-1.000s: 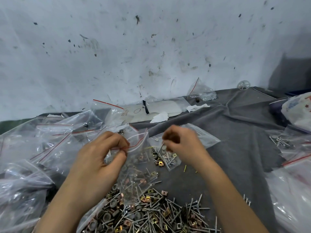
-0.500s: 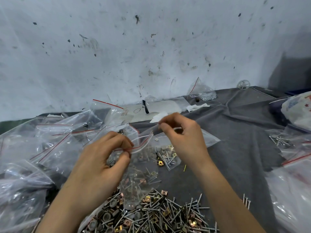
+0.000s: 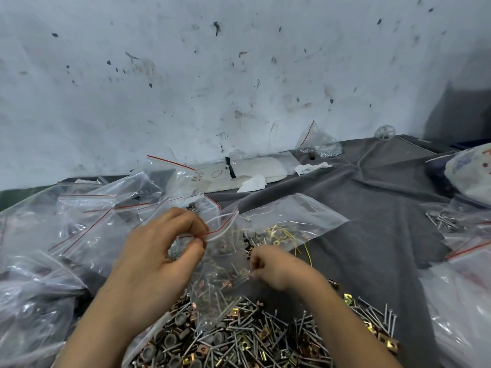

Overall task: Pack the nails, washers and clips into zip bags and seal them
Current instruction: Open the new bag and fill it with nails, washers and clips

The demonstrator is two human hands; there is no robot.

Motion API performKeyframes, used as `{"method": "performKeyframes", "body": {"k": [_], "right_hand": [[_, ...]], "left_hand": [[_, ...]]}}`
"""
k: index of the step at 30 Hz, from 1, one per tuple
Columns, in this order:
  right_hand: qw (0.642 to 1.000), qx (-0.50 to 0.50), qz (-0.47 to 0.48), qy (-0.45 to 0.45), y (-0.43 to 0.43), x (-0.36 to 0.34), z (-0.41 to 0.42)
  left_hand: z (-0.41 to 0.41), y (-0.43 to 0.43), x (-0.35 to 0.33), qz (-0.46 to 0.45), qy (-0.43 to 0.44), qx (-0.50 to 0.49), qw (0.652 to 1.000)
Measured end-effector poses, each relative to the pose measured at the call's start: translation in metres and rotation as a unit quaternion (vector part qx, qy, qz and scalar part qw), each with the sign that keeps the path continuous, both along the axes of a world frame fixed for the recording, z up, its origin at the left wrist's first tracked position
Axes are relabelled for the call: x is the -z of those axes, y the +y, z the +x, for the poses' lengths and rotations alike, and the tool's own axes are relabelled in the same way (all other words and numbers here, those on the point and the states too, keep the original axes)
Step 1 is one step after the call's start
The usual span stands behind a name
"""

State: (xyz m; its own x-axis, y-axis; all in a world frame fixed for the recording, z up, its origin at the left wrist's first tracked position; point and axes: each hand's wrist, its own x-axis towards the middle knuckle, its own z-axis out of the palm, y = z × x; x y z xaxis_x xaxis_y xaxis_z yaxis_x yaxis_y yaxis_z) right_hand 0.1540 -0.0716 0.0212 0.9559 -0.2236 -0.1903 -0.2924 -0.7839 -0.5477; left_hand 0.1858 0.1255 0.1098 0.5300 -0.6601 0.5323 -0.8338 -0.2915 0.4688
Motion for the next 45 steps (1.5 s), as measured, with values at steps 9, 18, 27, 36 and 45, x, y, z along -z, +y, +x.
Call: {"method": "performKeyframes", "body": {"k": [9, 18, 27, 36, 45], "right_hand": [[0.898, 0.027, 0.171, -0.405, 0.004, -0.089, -0.048], [0.896, 0.016, 0.124, -0.425, 0.013, -0.082, -0.038], [0.999, 0.001, 0.029, 0.027, 0.005, -0.003, -0.003], [0.997, -0.022, -0.061, 0.045, 0.031, 0.025, 0.015], [0.967, 0.097, 0.123, -0.2, 0.009, -0.036, -0.008]], "left_hand": [[-0.006, -0.003, 0.0, 0.028, -0.013, 0.014, 0.999], [-0.007, -0.003, -0.002, 0.017, -0.004, 0.014, 1.0], [-0.005, -0.002, -0.001, 0.007, 0.004, 0.008, 1.0], [-0.001, 0.0, -0.001, 0.008, 0.005, 0.005, 1.0], [-0.002, 0.001, -0.002, 0.007, 0.001, 0.001, 1.0]]}}
